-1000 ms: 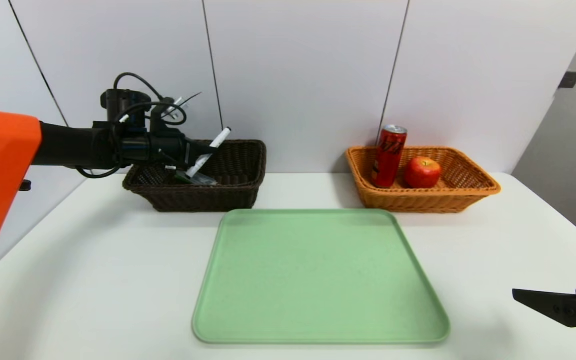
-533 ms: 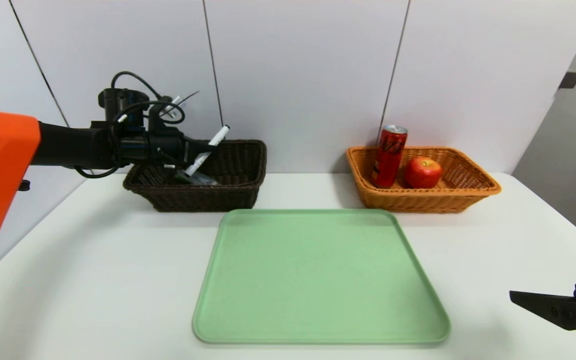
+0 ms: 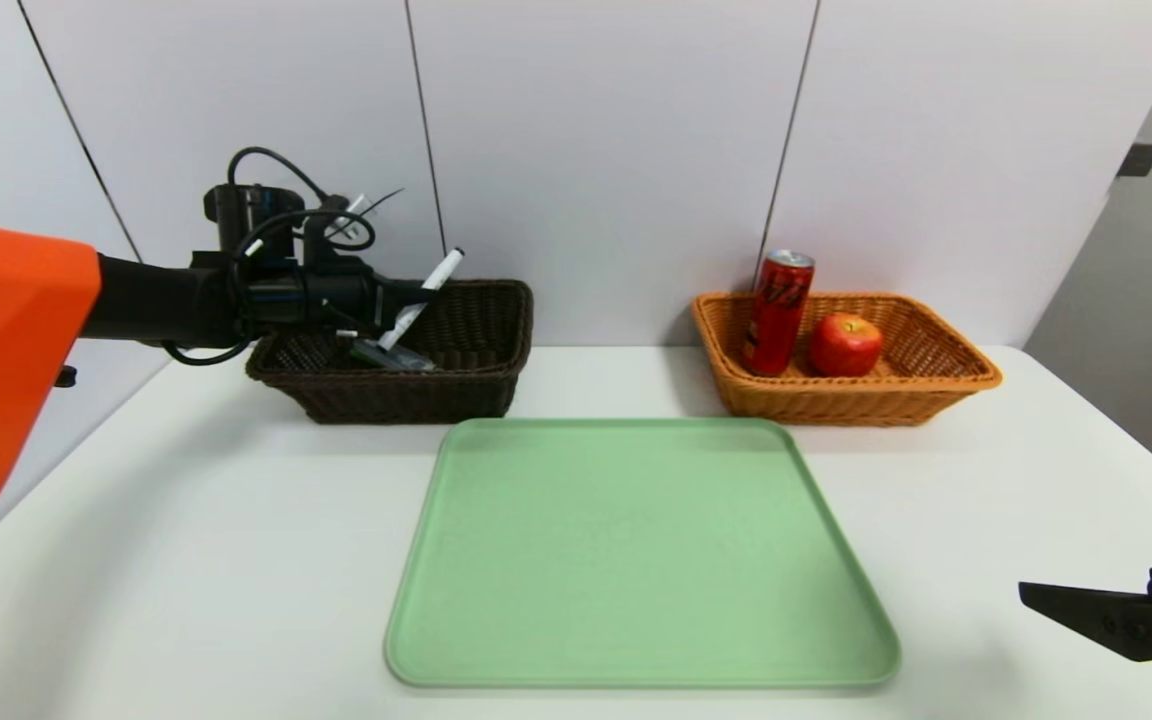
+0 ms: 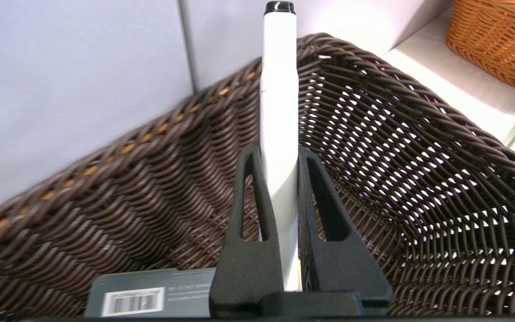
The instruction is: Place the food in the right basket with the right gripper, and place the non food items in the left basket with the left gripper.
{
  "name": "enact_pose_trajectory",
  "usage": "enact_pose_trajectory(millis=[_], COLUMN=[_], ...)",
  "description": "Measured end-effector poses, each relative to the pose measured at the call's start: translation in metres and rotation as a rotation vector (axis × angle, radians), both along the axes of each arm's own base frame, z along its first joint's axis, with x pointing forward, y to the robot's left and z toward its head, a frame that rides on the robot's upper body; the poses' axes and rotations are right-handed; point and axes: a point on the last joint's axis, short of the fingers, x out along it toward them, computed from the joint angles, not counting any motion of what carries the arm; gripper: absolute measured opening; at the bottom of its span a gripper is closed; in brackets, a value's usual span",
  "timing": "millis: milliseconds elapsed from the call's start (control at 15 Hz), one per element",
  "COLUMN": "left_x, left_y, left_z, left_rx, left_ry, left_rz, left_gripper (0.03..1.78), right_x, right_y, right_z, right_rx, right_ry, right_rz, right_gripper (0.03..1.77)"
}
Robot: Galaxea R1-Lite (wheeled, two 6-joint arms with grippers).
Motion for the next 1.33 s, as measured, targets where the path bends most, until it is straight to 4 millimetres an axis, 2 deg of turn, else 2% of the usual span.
enact_pose_trajectory(millis=[400, 467, 667, 933, 1133, 1333], left_x=[-0.004, -0.004, -0.003, -0.004, -0.015, -0.051], left_y=[0.0, 0.0, -0.001, -0.001, -0.013, -0.044], left_z=[-0.006, -0.006, -0.005, 0.001, 0.031, 0.081], left_rx=[0.006, 0.004, 0.003, 0.002, -0.044, -0.147], left_ry=[0.031, 0.03, 0.021, 0.005, -0.019, 0.055], left_rz=[0.0, 0.001, -0.001, -0.001, -0.003, 0.089], left_gripper=[0.2, 0.4, 0.81, 1.18, 1.35, 1.46], right_x=[0.0, 0.0, 0.0, -0.001, -0.001, 0.0], right_y=[0.0, 0.0, 0.0, 0.0, 0.0, 0.0], right_z=[0.002, 0.002, 0.002, 0.003, 0.006, 0.014], right_rx=[0.001, 0.002, 0.003, 0.005, 0.008, 0.015], right_ry=[-0.006, -0.006, -0.01, -0.014, -0.028, -0.057], right_rz=[0.004, 0.004, 0.004, 0.004, 0.003, 0.006], right_gripper=[1.71, 1.71, 1.71, 1.71, 1.71, 1.71])
